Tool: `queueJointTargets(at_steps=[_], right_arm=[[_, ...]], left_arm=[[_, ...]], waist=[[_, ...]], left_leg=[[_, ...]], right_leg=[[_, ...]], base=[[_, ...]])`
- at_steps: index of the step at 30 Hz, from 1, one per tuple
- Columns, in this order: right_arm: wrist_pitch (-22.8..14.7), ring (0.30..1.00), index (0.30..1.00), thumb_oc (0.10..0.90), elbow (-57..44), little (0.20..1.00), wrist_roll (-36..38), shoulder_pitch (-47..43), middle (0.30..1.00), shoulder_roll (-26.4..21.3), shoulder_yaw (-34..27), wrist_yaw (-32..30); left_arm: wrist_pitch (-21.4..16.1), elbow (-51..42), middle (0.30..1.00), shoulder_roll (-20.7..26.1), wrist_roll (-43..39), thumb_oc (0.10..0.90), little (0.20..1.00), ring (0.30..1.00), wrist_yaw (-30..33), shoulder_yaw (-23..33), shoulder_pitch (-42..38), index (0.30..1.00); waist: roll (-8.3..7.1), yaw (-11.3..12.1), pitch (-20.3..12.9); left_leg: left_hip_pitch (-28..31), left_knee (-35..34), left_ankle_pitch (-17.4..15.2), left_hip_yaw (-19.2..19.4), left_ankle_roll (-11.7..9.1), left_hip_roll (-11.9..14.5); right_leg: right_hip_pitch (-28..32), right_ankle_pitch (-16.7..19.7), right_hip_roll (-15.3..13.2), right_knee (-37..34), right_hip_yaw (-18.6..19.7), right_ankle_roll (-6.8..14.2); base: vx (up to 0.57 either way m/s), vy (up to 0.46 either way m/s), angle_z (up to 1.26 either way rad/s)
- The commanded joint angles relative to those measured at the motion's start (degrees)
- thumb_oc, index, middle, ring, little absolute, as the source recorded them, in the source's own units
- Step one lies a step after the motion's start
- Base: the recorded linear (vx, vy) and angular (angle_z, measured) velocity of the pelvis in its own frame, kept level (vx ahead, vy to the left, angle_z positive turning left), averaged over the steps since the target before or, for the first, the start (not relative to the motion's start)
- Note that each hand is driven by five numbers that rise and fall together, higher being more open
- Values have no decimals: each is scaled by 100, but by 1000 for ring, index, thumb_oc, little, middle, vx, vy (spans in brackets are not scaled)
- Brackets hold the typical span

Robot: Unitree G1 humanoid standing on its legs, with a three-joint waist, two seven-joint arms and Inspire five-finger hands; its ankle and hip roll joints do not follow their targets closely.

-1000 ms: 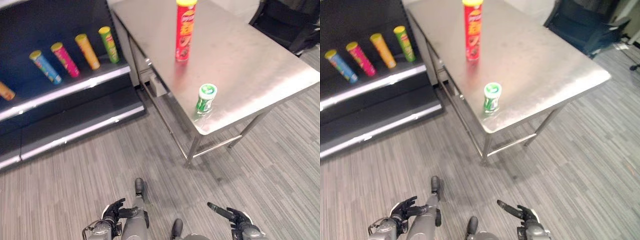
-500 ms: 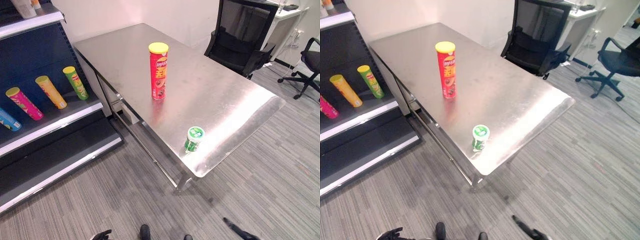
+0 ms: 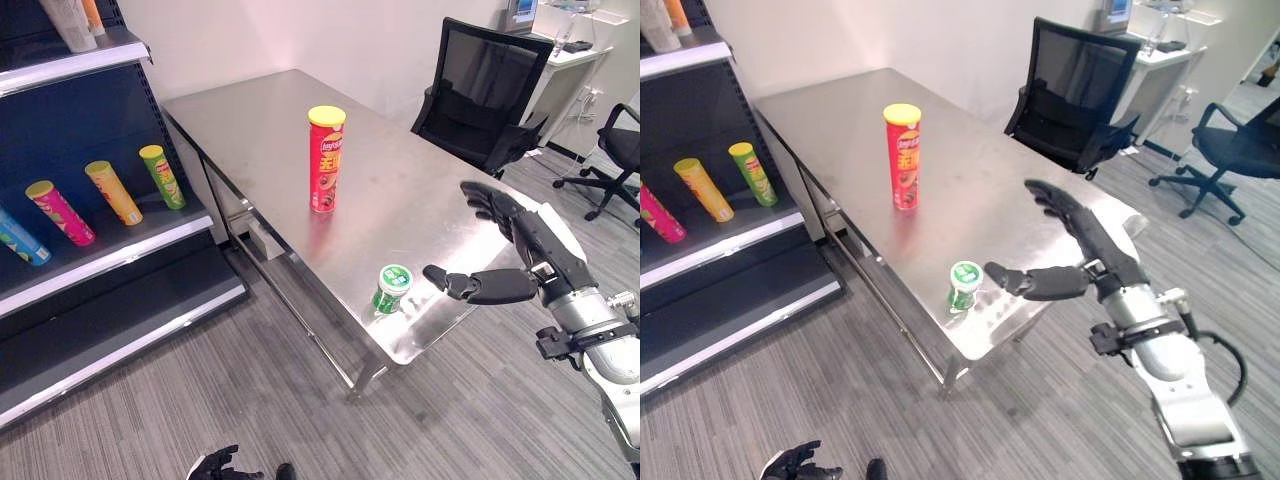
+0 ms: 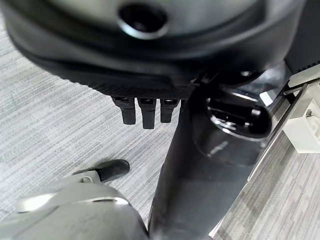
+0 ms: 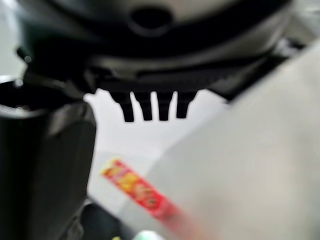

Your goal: Put the goods on the table back onto the shelves and tidy them up.

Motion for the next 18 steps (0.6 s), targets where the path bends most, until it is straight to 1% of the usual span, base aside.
queueJointTargets(at_steps=[1,5,13,18], right_arm=[[-360,900,900,800,-338,900,242,-407,900,-197,-304,117],[-350,900,900,800,-297,900,163,-326,900,-135,-271,175],[-283,900,900,800,-157,900,-6,-304,900,27,26,398],[-240,900,900,800,267,900,-439,-402,900,320,442,304]], left_arm=[[-185,310,900,223,232,800,900,900,-91,-55,-326,900],[-198,324,900,215,255,800,900,900,-72,2,-308,900],[-229,344,900,162,285,800,900,900,-68,74,-234,900],[-230,379,900,128,242,800,900,900,-22,132,-209,900]], waist=[[139,163,14],[137,198,11],[102,335,33],[75,490,36]], left_leg=[[461,58,-308,304,-501,677],[458,58,-292,249,-515,682],[459,58,-273,123,-530,685],[402,58,-256,18,-517,662]], right_leg=[[-146,164,-155,38,-181,420],[-83,137,-154,38,-272,406],[16,95,-149,38,-438,379],[40,91,-164,38,-561,375]], base=[[13,-55,2],[6,-34,12],[-1,-23,9],[-11,-9,10]])
